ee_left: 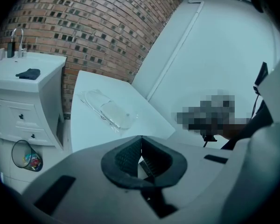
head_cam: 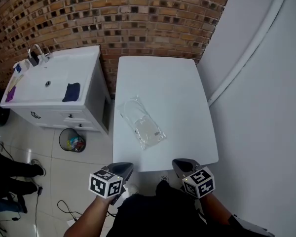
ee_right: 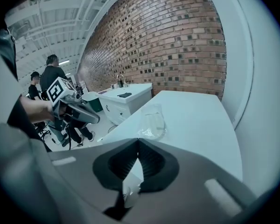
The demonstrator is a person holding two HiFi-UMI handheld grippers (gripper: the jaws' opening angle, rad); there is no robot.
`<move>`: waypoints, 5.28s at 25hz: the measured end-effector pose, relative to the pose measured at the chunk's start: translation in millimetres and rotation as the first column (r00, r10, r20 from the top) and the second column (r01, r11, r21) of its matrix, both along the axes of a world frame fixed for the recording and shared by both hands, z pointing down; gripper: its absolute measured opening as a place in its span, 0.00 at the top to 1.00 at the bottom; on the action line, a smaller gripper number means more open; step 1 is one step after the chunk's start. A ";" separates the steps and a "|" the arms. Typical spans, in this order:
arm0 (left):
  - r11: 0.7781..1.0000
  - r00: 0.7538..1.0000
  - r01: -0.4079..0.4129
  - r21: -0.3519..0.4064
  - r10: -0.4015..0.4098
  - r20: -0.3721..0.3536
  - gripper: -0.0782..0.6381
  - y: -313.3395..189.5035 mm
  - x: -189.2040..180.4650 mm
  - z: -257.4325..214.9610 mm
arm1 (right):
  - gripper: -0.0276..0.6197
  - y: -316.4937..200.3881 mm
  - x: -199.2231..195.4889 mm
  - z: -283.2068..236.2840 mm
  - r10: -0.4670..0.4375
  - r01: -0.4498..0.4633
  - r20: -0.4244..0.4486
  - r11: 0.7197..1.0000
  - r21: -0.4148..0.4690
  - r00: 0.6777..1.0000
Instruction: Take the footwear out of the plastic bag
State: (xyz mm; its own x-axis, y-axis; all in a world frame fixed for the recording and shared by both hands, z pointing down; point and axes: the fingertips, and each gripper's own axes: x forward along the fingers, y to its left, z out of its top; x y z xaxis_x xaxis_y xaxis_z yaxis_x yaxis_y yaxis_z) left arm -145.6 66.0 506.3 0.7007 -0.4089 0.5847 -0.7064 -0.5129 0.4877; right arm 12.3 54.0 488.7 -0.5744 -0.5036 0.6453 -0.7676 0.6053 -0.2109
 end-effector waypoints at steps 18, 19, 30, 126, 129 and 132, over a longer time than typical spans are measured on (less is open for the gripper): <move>0.990 0.926 0.083 0.114 -0.119 0.359 0.88 -121.4 25.8 26.5 | 0.85 -111.1 24.9 56.8 -0.238 0.245 0.112 0.967 -0.062 0.965; 0.992 0.925 0.062 0.107 -0.097 0.367 0.88 -123.1 30.3 31.3 | 0.85 -112.1 24.8 62.1 -0.234 0.243 0.114 0.967 -0.072 0.965; 0.974 0.864 -0.224 -0.007 0.202 0.462 0.88 -166.1 47.2 87.2 | 0.84 -129.3 3.8 107.4 -0.219 0.221 0.035 0.967 -0.126 0.975; 0.963 0.896 -0.254 -0.087 0.268 0.354 0.88 -147.3 78.4 121.8 | 0.88 -97.2 -43.0 132.9 -0.326 0.335 -0.294 0.942 -0.019 0.899; 0.965 0.898 -0.244 -0.100 0.264 0.353 0.88 -144.3 78.3 124.1 | 0.89 -83.5 -38.2 150.1 -0.367 0.379 -0.344 0.925 -0.036 0.864; 0.961 0.896 -0.257 -0.105 0.278 0.345 0.88 -136.3 82.2 123.3 | 0.90 -81.0 -30.9 154.7 -0.371 0.385 -0.356 0.922 -0.035 0.858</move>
